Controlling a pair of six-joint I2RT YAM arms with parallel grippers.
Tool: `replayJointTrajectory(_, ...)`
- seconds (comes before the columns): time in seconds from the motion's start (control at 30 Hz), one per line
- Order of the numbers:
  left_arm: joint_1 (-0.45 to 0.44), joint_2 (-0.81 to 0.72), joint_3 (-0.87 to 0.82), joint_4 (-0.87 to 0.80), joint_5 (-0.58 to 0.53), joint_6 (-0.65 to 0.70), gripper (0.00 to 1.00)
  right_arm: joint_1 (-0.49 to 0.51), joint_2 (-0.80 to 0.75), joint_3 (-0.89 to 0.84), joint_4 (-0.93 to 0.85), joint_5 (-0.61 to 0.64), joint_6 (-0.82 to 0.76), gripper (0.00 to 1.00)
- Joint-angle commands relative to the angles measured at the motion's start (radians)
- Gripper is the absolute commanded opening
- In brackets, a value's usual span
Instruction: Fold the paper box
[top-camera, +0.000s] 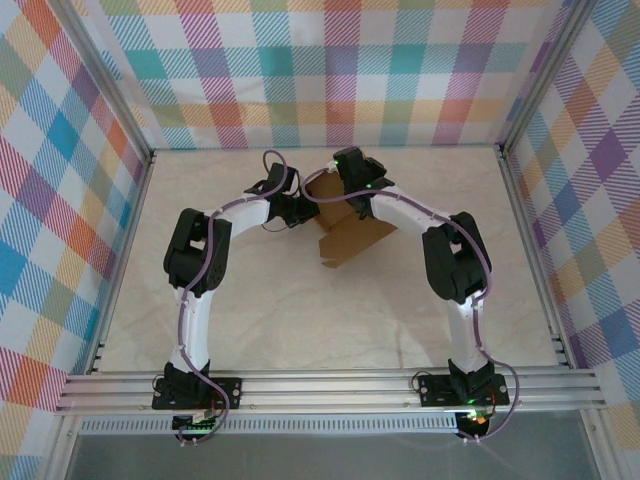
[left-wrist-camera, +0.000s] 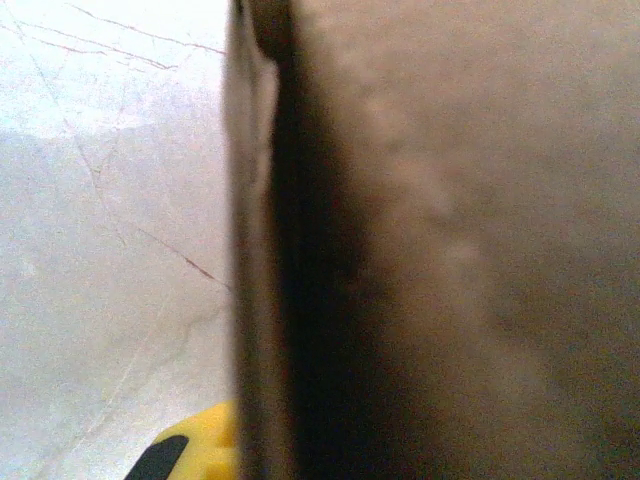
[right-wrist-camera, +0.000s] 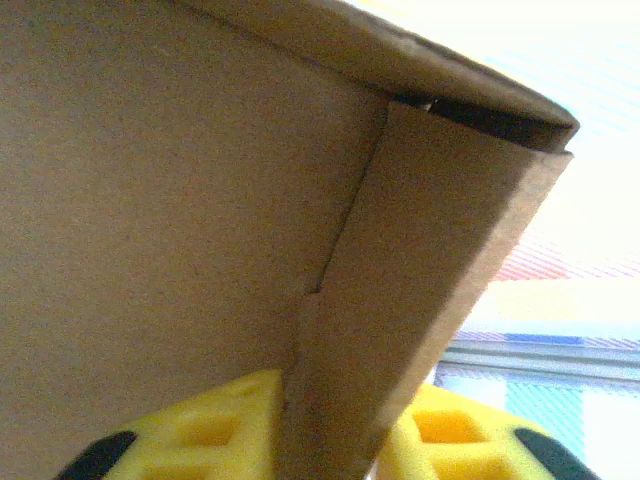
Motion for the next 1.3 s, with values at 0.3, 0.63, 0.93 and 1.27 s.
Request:
replayJointTrajectory(0.3, -0.012, -0.015, 0.013, 0.061, 0.042, 0.025, 0.00, 0.025, -0.053, -0.008, -0.088, -0.153, 0.140, 0.46)
replayJointTrajectory(0.63, -0.012, -0.013, 0.024, 0.039, 0.033, 0.041, 0.00, 0.025, -0.226, -0.073, -0.163, -0.379, 0.298, 0.94)
replayJointTrajectory(0.93, -0.006, -0.044, 0.067, -0.092, -0.040, 0.146, 0.00, -0.042, -0.448, -0.222, -0.114, -0.633, 0.535, 0.99)
replayJointTrajectory(1.27, -0.006, -0.090, 0.285, -0.791, -0.233, 0.526, 0.00, -0.193, -0.570, -0.363, -0.082, -0.899, 0.820, 0.98)
